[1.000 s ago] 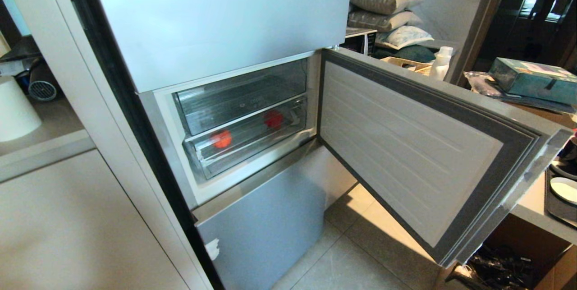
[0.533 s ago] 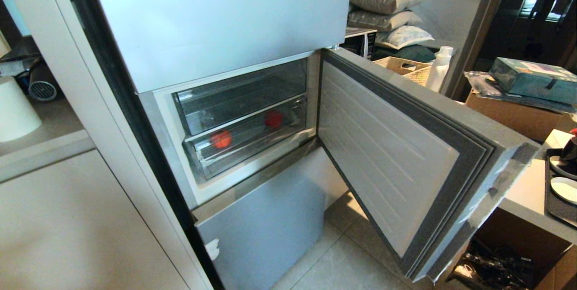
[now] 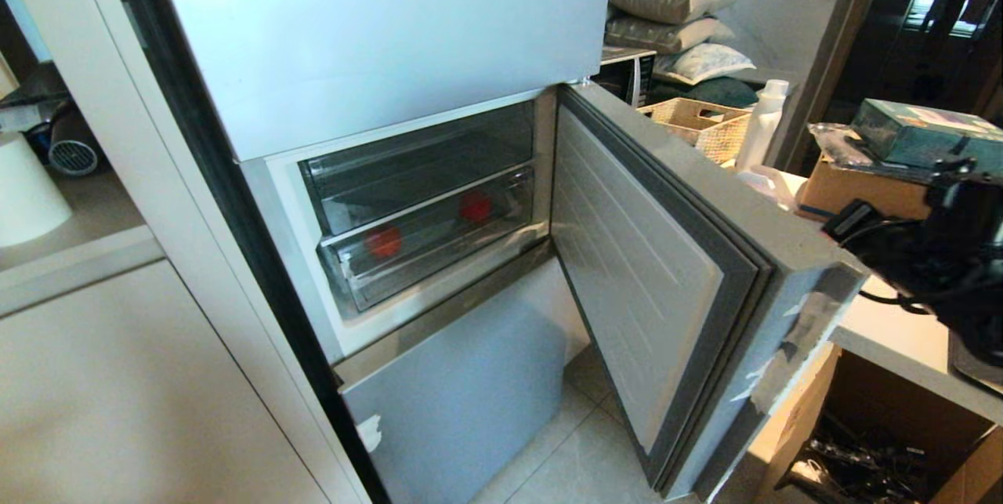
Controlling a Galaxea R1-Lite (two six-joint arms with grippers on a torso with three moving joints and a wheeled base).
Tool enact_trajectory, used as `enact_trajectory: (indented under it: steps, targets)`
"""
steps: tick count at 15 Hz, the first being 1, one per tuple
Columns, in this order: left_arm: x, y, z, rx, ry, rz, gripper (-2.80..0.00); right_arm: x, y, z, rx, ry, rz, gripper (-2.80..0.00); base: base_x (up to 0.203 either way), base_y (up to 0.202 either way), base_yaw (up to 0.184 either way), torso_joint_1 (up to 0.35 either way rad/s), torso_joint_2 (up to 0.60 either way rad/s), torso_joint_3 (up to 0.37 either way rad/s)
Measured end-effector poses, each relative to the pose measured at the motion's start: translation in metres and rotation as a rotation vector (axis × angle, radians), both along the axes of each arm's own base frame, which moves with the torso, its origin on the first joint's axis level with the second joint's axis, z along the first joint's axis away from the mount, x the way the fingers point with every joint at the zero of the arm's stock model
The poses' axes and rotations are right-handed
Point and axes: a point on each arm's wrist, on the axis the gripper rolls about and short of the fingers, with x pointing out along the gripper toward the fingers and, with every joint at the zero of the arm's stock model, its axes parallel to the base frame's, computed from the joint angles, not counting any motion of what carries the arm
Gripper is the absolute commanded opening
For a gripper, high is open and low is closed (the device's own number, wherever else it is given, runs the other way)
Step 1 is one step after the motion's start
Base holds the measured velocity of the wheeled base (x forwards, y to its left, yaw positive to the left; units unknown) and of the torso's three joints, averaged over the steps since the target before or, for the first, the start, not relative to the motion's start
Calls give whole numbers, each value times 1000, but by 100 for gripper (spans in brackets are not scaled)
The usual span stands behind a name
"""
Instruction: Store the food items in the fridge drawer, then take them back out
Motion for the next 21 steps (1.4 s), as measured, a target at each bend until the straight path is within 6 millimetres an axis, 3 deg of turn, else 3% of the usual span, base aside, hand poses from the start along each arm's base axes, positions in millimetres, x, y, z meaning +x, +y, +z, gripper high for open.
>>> enact_trajectory:
  steps: [4, 10, 14, 16, 19, 21]
  targets:
    - [0, 0, 0, 0, 0, 0, -280, 15, 77, -21, -18, 30, 197, -280, 0, 0, 0, 0, 0, 0]
    - [0, 0, 0, 0, 0, -2, -280, 15, 189, -6, -23, -59, 410, -280, 0, 0, 0, 0, 0, 0]
    - [0, 0, 0, 0, 0, -1, -280, 15, 253, 6, -21, -102, 555, -280, 0, 0, 0, 0, 0, 0]
    - [0, 0, 0, 0, 0, 0, -280, 13, 275, 6, -2, -119, 665, -280, 0, 0, 0, 0, 0, 0]
    - [0, 0, 0, 0, 0, 0, -280, 15, 289, 7, 103, -138, 871, -280, 0, 0, 0, 0, 0, 0]
    - [0, 0, 0, 0, 0, 0, -280, 21, 296, 17, 183, -173, 902, -280, 0, 0, 0, 0, 0, 0]
